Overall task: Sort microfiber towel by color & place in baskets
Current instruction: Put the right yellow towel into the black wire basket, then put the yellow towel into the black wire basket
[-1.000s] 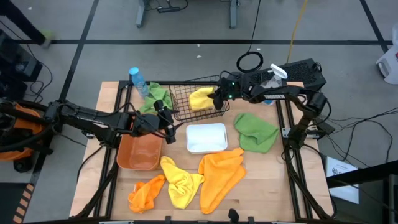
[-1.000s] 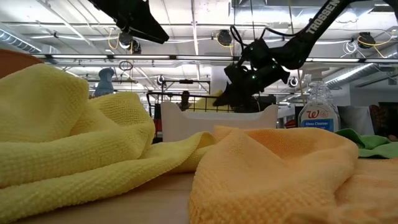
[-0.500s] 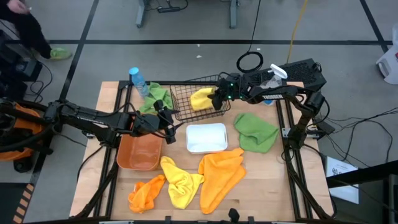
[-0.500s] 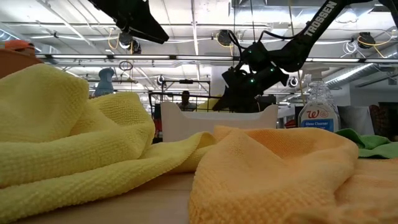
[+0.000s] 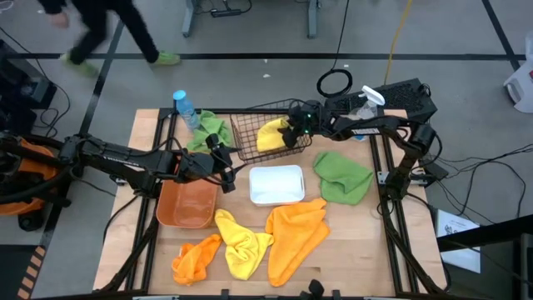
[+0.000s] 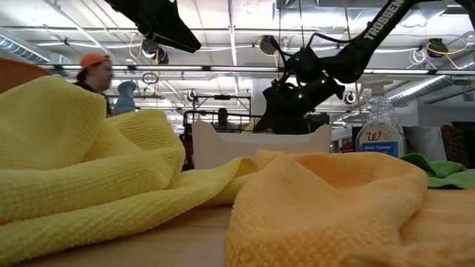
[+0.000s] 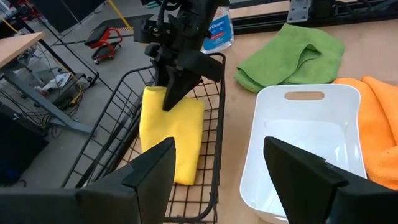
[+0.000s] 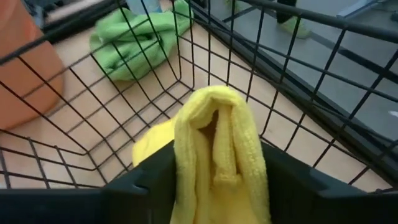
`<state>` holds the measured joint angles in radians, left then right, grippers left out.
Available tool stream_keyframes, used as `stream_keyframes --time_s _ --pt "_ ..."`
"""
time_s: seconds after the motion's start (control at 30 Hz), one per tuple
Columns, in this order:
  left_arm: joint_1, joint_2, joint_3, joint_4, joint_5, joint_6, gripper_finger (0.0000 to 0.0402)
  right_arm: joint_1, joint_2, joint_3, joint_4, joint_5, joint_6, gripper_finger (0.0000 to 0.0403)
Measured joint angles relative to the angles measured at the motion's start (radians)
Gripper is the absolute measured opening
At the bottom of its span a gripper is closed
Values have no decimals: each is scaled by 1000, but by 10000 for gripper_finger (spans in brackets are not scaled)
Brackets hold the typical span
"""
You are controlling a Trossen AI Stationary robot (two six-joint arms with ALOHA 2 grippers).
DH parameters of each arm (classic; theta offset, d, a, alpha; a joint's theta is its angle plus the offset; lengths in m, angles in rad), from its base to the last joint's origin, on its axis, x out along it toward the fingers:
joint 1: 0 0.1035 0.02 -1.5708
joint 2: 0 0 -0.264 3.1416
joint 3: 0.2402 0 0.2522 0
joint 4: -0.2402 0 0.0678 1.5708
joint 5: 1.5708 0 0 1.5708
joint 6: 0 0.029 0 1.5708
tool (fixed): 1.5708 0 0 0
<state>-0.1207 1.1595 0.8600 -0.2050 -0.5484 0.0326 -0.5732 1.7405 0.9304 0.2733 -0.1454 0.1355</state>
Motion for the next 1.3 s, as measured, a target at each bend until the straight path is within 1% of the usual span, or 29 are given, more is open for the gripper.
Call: stream_keyframes --time_s 0.2,0.37,0.47,0.57,0.7,0.77,0.9,1.03,1.2,1.3 --pt "0 0 0 -18 6 0 248 -1 -48 59 -187 47 -48 246" --pt "1 0 0 -17 30 -1 248 6 -50 113 -304 63 -81 275" --pt "1 0 0 -17 43 -1 248 13 -51 147 -352 98 -101 283" --pt "1 0 0 -18 63 -2 248 20 -75 179 -397 99 -98 283" --pt "1 0 -1 -22 110 -1 248 62 -169 203 -436 116 -116 277" --pt "1 7 -1 -21 131 -1 248 96 -227 204 -468 138 -136 273" --pt "1 32 -2 -21 171 -2 248 189 -343 204 -551 148 -157 264" --pt "-7 79 -2 -29 291 -24 248 328 -428 149 -578 146 -142 253" --pt "-51 144 -2 -92 424 -115 248 519 -487 44 -570 151 -72 244" --pt "-109 178 -2 -120 507 -162 248 624 -488 -22 -522 213 -25 242"
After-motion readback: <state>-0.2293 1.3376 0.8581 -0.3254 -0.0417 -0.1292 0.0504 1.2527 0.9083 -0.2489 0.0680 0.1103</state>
